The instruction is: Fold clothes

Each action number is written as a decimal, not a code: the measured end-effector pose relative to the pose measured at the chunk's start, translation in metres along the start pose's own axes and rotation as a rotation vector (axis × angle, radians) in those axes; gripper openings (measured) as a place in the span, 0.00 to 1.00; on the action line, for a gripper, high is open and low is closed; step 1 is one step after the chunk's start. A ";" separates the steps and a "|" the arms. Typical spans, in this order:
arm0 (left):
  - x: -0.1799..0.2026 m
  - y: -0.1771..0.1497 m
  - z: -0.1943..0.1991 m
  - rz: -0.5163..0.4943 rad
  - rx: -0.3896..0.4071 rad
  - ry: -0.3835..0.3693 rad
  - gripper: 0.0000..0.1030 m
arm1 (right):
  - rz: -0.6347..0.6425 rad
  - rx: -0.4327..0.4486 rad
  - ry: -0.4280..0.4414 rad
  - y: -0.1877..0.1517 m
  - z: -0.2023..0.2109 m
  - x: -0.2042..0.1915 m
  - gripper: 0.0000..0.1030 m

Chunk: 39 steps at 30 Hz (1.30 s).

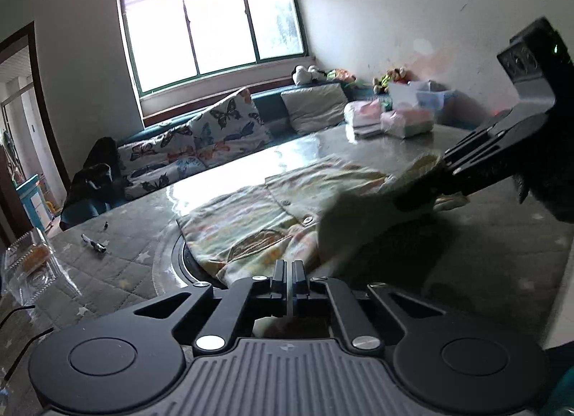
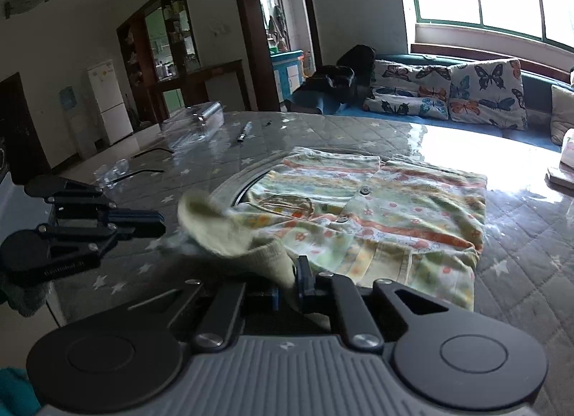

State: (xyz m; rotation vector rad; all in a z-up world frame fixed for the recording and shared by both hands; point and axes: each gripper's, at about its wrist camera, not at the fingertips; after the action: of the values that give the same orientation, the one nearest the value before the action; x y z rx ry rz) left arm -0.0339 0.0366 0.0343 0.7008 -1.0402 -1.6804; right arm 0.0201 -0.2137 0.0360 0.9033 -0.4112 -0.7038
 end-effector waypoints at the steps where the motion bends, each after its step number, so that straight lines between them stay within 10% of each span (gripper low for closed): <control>1: 0.002 -0.002 0.007 0.000 0.005 -0.002 0.02 | 0.005 0.006 -0.001 -0.002 0.008 -0.004 0.06; 8: 0.011 -0.023 0.013 0.018 -0.065 -0.002 0.07 | 0.017 -0.001 -0.024 -0.014 0.018 -0.010 0.06; 13: 0.026 -0.030 -0.003 -0.012 -0.085 -0.014 0.50 | -0.007 -0.015 -0.027 -0.019 0.012 -0.005 0.06; 18: 0.041 -0.029 -0.025 -0.062 -0.076 -0.024 0.57 | -0.009 -0.015 -0.024 -0.023 0.009 -0.003 0.09; 26: 0.057 -0.020 -0.056 -0.126 -0.044 -0.047 0.55 | 0.007 -0.019 -0.020 -0.022 0.006 -0.002 0.14; 30: 0.053 -0.008 -0.061 -0.087 -0.048 -0.081 0.18 | 0.039 -0.022 -0.029 -0.023 0.004 -0.005 0.40; 39: 0.038 0.021 -0.060 -0.011 -0.031 -0.112 0.17 | 0.201 -0.005 -0.105 -0.023 -0.018 -0.017 0.47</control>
State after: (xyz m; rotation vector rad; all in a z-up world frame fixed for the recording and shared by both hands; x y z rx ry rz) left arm 0.0127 -0.0206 0.0257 0.5989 -1.0874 -1.7582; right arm 0.0100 -0.2012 0.0066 0.8096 -0.5855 -0.5683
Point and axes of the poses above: each gripper's, at about its wrist camera, not at the fingertips, and z roughly against the way its jaws point, x to its right, y to its top, and after that the axes turned 14 degrees about z, right-handed
